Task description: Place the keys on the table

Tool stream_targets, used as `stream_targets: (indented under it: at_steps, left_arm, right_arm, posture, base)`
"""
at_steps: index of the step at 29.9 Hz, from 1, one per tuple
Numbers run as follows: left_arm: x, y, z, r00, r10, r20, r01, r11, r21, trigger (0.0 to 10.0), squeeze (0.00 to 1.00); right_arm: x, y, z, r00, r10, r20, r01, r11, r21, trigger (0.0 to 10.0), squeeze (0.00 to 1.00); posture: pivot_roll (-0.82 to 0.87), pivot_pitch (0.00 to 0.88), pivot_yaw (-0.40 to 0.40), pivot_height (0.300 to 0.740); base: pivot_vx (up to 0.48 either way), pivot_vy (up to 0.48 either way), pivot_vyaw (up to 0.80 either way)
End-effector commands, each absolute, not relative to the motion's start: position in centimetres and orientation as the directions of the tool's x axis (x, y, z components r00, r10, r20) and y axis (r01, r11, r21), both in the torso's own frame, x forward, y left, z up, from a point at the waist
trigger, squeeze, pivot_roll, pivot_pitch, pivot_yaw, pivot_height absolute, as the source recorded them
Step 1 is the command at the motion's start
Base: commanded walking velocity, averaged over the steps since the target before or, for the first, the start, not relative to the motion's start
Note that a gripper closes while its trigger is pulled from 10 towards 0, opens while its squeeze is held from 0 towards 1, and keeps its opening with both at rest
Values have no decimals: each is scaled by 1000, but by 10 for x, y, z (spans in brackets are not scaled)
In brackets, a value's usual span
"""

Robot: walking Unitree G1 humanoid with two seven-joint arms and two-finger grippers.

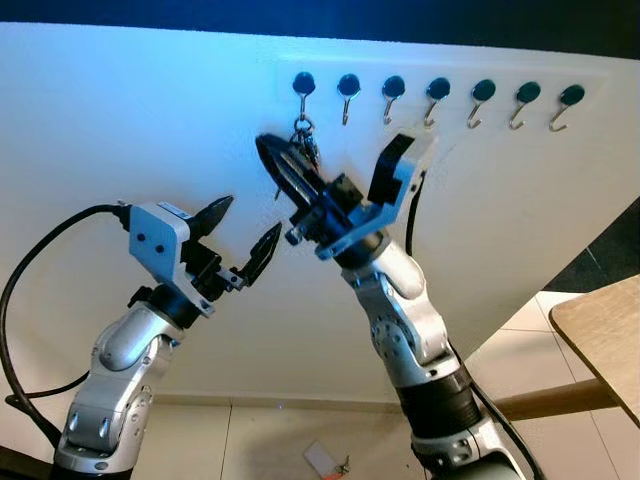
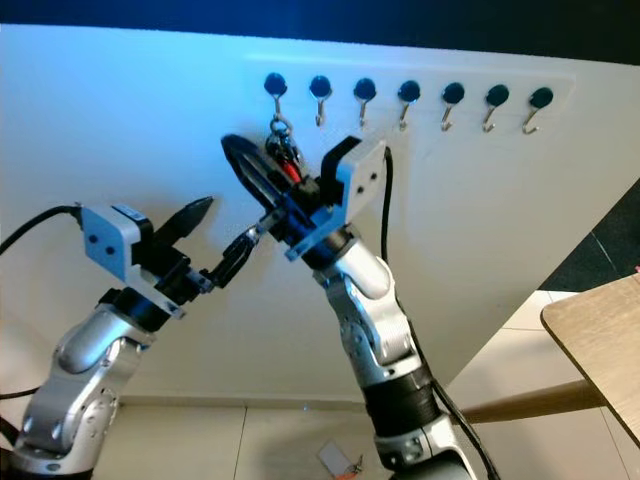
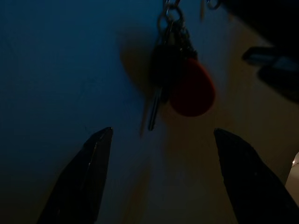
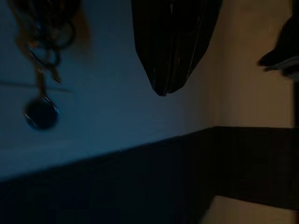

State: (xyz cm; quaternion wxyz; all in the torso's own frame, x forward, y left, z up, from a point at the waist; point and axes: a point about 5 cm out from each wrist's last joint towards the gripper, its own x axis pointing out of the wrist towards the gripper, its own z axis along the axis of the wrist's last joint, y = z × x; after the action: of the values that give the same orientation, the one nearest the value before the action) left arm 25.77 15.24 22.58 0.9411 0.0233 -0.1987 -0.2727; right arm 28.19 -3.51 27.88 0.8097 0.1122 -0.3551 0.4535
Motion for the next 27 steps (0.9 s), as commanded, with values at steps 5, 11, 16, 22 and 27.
stream_targets:
  at_steps: [5,11,16,22,27]
  left_arm:
    - [256,163,224,789,-508,346,478,861,174,10000,0]
    - [259,167,227,801,-469,371,440,883,165,10000,0]
    - [260,161,233,786,-476,395,452,878,158,10000,0]
    - [261,158,235,776,-486,402,463,872,161,10000,0]
    - [262,158,238,770,-487,413,465,871,159,10000,0]
  right_arm:
    - [276,-59,266,397,621,676,-745,648,-157,10000,0]
    - [278,-80,256,499,513,698,-633,767,-110,10000,1000]
    - [280,-89,257,543,445,712,-560,824,-87,10000,0]
    - [290,-95,250,628,409,662,-508,860,-50,10000,0]
    - [298,-99,245,675,370,638,-463,886,-23,10000,0]
  posture:
    - [60,133,-38,740]
    - [68,130,-24,740]
    - [68,127,-17,740]
    - [70,122,-14,740]
    - [70,124,-13,740]
  base:
    - [0,0,0]
    - [0,0,0]
    - [0,0,0]
    - [0,0,0]
    - [0,0,0]
